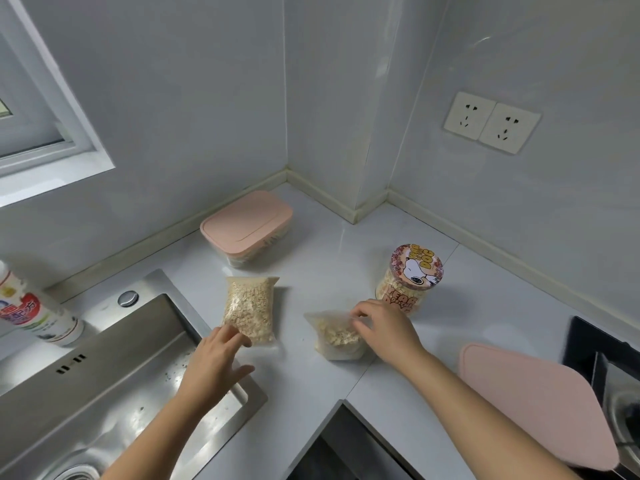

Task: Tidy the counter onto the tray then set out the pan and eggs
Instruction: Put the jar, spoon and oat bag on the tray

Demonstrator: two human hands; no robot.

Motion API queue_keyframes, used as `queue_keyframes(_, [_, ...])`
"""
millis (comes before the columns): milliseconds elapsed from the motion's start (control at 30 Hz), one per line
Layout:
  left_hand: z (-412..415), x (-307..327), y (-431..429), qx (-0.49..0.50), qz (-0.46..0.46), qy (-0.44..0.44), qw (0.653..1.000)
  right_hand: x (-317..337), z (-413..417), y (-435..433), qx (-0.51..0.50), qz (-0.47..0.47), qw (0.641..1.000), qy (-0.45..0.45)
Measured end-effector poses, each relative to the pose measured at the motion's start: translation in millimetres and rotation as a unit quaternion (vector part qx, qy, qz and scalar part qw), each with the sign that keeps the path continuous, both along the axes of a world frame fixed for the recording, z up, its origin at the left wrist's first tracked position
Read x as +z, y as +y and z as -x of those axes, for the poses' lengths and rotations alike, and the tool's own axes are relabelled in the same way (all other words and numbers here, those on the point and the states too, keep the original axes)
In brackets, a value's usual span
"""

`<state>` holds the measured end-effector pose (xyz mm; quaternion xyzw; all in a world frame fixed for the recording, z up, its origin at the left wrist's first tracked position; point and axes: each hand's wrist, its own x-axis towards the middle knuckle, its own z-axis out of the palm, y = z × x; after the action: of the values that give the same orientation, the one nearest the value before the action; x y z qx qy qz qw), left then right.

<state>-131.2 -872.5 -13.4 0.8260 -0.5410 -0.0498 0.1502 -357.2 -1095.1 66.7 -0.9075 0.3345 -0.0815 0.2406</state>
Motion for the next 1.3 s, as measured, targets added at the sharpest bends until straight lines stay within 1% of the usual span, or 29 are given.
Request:
queue_keyframes(100, [-4.1, -10.3, 3.6, 0.003, -0.026, -0.038, 0.999, -0.6, 0.7, -1.1, -0.009, -0.010, 1.000, -0.010])
queue_keyframes(200, [-5.5, -15.9, -2.1, -0.004, -0.042, -0.064, 0.997, -0.4, 0.2, -0.9, -0.004, -0.013, 1.000, 0.001])
queue_keyframes(367, [-13.8, -23.8, -4.8, 0.012, -0.044, -0.097, 0.994, 0.6, 2.0, -2.8, -0.011, -0.023, 1.000, -0.007])
queue_keyframes(567, [-21.2, -6.8, -13.3, 0.025, 0.044, -0.101, 0.994, -0.8, -1.9, -1.1, 0.000, -0.018, 1.000, -0.009])
queue_keyframes(633, [-26.9, 14.8, -26.2, 0.027, 0.088, -0.104, 0.990, -1.0, -3.1, -0.5, 0.004, -0.016, 1.000, -0.008])
queue_keyframes(733, [-37.7, 63.3, -52.2, 0.029, 0.162, -0.119, 0.979, -1.8, -1.5, -0.7, 0.005, -0.019, 1.000, -0.011])
queue_keyframes(800, [-41.8, 91.9, -67.2, 0.023, 0.184, -0.133, 0.974, -1.7, 0.3, -0.4, 0.006, -0.024, 1.000, -0.008])
queue_keyframes(833, [-41.7, 100.1, -73.1, 0.018, 0.182, -0.130, 0.974, -1.4, 1.2, -0.1, 0.005, -0.026, 1.000, -0.009])
queue_keyframes(900, [-36.1, 101.2, -80.1, 0.006, 0.152, -0.097, 0.984, -1.1, 3.8, 1.3, 0.004, -0.031, 0.999, -0.012])
queue_keyframes(1000, [-18.0, 78.6, -80.5, -0.008, 0.047, -0.041, 0.998, -0.8, 8.1, 3.1, 0.007, -0.039, 0.999, -0.012])
queue_keyframes(1033, [-11.9, 73.0, -79.5, -0.013, 0.028, -0.029, 0.999, -0.6, 9.2, 3.3, 0.011, -0.042, 0.999, -0.012])
queue_keyframes(1133, [0.2, 77.1, -87.6, -0.042, 0.035, -0.010, 0.998, 1.4, 13.7, -0.1, 0.021, -0.041, 0.999, -0.008])
queue_keyframes(1233, [6.2, 95.9, -98.2, -0.079, 0.023, -0.036, 0.996, -0.6, 17.2, -2.2, 0.035, -0.051, 0.998, -0.011])
queue_keyframes(1300, [7.9, 102.7, -104.9, -0.079, 0.020, -0.043, 0.996, -1.1, 18.2, -2.5, 0.037, -0.051, 0.998, -0.013])
